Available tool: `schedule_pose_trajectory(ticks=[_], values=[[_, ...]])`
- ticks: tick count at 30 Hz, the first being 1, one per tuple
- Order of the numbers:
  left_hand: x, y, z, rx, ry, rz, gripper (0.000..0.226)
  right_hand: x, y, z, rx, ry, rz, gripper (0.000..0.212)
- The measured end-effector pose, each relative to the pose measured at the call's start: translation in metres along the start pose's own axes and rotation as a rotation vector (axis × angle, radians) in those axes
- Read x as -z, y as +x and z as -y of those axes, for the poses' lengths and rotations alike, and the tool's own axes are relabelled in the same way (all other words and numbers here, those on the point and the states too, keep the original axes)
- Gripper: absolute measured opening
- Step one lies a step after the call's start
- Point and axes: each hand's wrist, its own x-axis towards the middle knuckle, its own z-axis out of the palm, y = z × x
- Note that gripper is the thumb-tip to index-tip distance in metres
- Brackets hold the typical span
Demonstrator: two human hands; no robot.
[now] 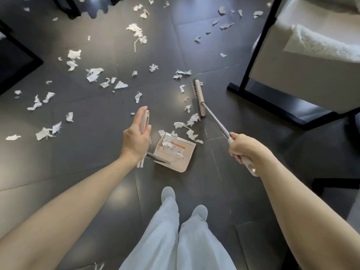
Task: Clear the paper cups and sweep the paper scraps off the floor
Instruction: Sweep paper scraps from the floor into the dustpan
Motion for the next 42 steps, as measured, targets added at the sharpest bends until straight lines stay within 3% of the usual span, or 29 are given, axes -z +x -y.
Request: schedule_pose_trajectory(ticks=[5,10,16,29,35,42], values=[[0.004,0.053,-0.002,-0.015,-0.002,0.006,0.052,-0.023,0.034,0.038,0.034,-0.081,-0.029,0.069],[0.006,0.077,0.003,-0.04,0.012,0.038,0.055,-0.043,0.023,0.042,0.018,-0.22,0.17,0.086],[0.01,0.079,0.002,-0.046,-0.02,0.069,0.054,-0.033,-0.023,0.02,-0.048,0.009,0.313,0.088],[0.022,0.005,0.01,-0.104,0.046,0.106,0.053,-0.032,-0.087,-0.053,-0.077,0.273,0.127,0.083],[0.026,-0.032,0.017,-0.092,0.068,0.091,0.052,-0.053,-0.063,-0.071,-0.124,0.195,0.042,0.081],[0.034,-0.042,0.036,-0.028,0.108,0.047,0.051,-0.089,-0.052,-0.042,-0.071,0.208,0.083,0.069]])
